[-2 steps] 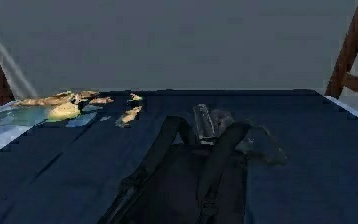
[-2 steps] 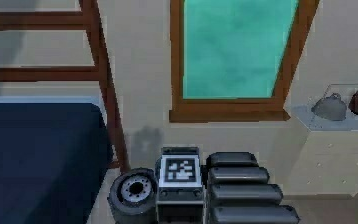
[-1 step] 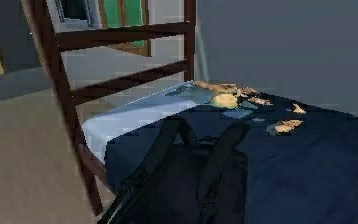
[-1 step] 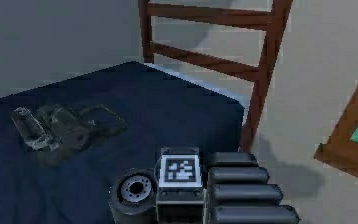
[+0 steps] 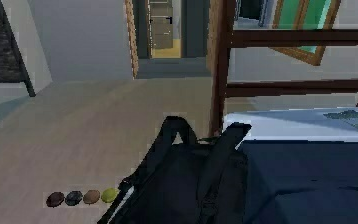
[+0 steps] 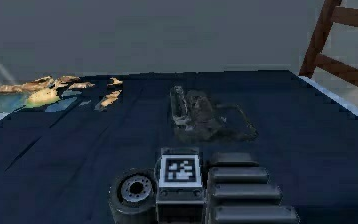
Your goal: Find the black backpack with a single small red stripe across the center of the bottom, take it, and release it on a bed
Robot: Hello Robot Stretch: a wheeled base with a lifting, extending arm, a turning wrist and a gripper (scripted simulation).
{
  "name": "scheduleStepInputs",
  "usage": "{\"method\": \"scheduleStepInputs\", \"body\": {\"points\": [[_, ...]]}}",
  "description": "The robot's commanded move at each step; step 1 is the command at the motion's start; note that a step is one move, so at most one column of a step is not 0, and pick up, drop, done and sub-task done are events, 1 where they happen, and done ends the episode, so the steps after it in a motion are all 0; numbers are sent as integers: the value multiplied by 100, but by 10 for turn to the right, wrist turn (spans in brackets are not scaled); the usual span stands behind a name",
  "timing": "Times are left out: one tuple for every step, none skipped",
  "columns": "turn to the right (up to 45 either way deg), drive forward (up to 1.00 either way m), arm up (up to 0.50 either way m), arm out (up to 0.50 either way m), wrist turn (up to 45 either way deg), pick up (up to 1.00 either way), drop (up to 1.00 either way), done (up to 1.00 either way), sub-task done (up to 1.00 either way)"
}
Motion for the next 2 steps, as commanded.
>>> {"method": "scheduleStepInputs", "body": {"points": [[0, 0, 0, 48, 0, 0, 0, 0, 0], [0, 0, 0, 0, 450, 0, 0, 0, 0]]}}
